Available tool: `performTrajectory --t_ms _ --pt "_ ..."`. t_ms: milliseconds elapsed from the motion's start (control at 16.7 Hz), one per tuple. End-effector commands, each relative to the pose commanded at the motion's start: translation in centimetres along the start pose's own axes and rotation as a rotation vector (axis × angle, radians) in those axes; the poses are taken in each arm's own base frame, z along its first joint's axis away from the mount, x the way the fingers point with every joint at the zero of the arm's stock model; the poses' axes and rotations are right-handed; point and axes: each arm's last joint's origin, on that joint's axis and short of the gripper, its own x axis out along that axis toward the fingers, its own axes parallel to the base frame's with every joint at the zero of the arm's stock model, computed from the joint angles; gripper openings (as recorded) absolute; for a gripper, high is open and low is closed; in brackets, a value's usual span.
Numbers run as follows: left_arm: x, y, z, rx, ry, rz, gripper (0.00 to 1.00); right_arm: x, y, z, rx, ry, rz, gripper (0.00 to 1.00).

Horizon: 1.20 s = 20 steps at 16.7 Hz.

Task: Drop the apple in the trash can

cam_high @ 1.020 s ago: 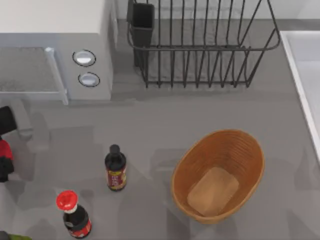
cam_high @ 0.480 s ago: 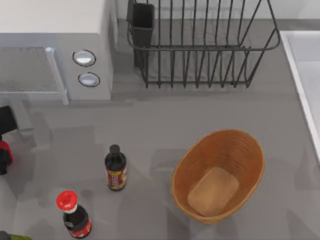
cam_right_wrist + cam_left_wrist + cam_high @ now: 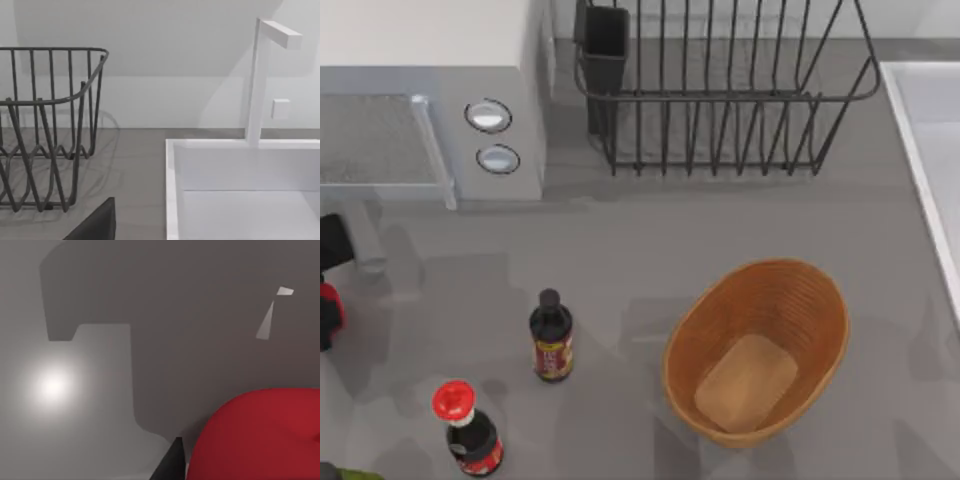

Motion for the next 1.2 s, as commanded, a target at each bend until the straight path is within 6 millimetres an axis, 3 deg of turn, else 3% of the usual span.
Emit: performTrajectory --t_ms 180,360,660,900,1200 --pt "-0.2 -1.2 0.0 0.030 0.061 -0.067 0.00 0.0 0.0 0.0 0.000 0.000 0.000 1.00" --pt "-2.1 -2.0 0.4 0.073 0.120 -0.104 0.00 0.0 0.0 0.0 0.000 0.000 0.000 1.00" --pt "-9.0 -1.5 1.2 0.079 0.117 -0.004 0.00 0.0 0.0 0.0 0.000 0.000 0.000 1.00" --pt "-14.1 -0.7 0.6 0.029 0.039 0.056 0.00 0.0 0.0 0.0 0.000 0.000 0.000 1.00" --pt "-15.1 0.0 -0.1 -0.004 -0.011 0.014 0.00 0.0 0.0 0.0 0.000 0.000 0.000 1.00"
